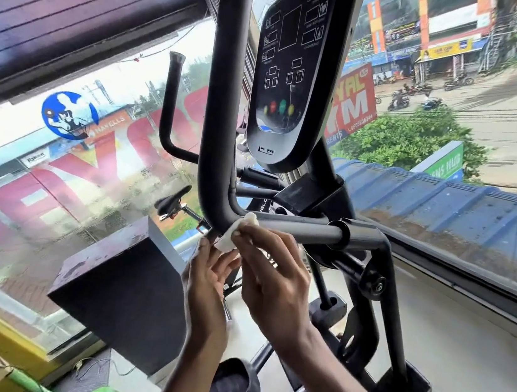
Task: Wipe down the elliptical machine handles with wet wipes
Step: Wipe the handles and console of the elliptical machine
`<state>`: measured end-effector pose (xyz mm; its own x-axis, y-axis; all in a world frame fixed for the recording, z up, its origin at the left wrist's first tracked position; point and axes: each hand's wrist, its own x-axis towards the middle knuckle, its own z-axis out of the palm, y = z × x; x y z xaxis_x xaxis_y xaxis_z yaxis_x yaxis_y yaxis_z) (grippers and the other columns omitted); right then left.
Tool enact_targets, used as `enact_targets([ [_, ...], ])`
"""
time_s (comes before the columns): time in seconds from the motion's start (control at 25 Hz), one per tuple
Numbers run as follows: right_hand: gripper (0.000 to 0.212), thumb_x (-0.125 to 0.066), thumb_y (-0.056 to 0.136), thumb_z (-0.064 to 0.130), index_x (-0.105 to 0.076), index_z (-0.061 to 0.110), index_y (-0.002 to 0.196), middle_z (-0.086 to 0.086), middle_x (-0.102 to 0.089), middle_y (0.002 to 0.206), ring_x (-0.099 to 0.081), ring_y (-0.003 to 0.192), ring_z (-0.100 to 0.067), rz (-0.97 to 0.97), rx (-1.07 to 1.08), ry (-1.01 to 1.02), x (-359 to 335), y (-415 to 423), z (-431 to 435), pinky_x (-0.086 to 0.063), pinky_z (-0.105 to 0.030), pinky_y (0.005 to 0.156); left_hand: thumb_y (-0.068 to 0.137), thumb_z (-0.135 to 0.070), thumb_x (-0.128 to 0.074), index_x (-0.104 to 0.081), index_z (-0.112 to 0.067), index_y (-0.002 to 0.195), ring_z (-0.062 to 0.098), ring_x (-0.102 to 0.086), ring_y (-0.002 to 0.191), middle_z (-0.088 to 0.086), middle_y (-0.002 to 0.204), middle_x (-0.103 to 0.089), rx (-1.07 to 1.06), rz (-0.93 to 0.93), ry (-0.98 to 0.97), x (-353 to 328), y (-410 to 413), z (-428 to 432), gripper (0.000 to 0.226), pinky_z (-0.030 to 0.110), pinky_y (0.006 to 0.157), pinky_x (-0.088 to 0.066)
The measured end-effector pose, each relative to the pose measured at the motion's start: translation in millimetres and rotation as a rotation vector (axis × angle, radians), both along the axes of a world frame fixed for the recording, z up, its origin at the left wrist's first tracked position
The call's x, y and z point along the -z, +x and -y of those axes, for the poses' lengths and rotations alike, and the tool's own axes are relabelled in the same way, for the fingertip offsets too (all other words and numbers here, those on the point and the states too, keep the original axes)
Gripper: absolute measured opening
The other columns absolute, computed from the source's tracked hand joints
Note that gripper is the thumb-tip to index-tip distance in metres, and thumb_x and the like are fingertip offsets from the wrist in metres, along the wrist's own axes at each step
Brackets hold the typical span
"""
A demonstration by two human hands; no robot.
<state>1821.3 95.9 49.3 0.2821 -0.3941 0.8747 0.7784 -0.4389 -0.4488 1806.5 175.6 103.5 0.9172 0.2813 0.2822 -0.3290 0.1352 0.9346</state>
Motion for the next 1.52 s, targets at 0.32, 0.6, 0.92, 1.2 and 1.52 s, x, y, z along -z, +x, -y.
enact_targets([
  [0.32, 0.019, -0.065, 0.096, -0.003, -0.077, -0.004, 0.111, -0.016, -0.072, 0.121, -0.068, 0.105, -0.032, 0.027, 0.049, -0.034, 2.4, -2.0, -3.7, -0.053, -0.032, 0.095, 0.109, -0.028, -0.037, -0.076, -0.022, 0.102, 0.011, -0.075, 0.097, -0.007, 0.1, -0.079, 0.016, -0.034, -0.036, 4.4, -3.0, 5.1, 0.04, 0.035, 0.093, -0.048],
  [0.6, 0.015, -0.073, 0.092, 0.003, -0.081, 0.011, 0.102, 0.005, -0.077, 0.104, -0.073, 0.094, -0.008, -0.331, -0.235, 0.345, 30.7, -10.7, 1.6, -0.059, -0.026, 0.081, 0.108, -0.023, -0.044, -0.055, -0.025, 0.137, 0.019, -0.072, 0.111, -0.004, 0.127, -0.072, 0.011, -0.032, 0.0, 26.4, -2.1, 1.7, 0.031, 0.044, 0.095, -0.052],
  [0.92, 0.016, -0.06, 0.093, -0.011, -0.069, 0.002, 0.097, -0.013, -0.071, 0.088, -0.068, 0.078, -0.019, -0.558, -0.847, 1.015, 42.2, -4.0, -15.9, -0.058, -0.023, 0.073, 0.1, -0.013, -0.063, -0.073, -0.015, 0.114, 0.02, -0.074, 0.098, 0.005, 0.108, -0.078, 0.259, -0.258, 0.174, 55.4, 18.0, -26.1, 0.017, 0.033, 0.078, -0.058],
  [1.2, 0.015, -0.066, 0.098, 0.012, -0.078, 0.004, 0.104, -0.014, -0.078, 0.099, -0.072, 0.089, -0.019, -0.633, -0.637, 0.833, 53.9, -4.1, -62.7, -0.057, -0.03, 0.082, 0.078, -0.039, -0.084, -0.075, -0.011, 0.099, 0.024, -0.076, 0.083, 0.007, 0.09, -0.079, 0.438, -0.202, 0.28, 82.0, 53.0, -90.4, 0.035, 0.045, 0.08, -0.06],
  [1.52, 0.012, -0.069, 0.098, 0.009, -0.079, 0.014, 0.095, -0.008, -0.08, 0.092, -0.073, 0.082, -0.017, -0.757, -0.221, 0.692, 64.9, 3.1, -92.2, -0.054, -0.029, 0.072, 0.094, -0.01, -0.071, -0.073, -0.013, 0.089, 0.025, -0.072, 0.081, 0.013, 0.089, -0.077, 0.653, -0.337, 0.08, 96.2, 80.3, -130.9, 0.006, 0.034, 0.069, -0.061],
])
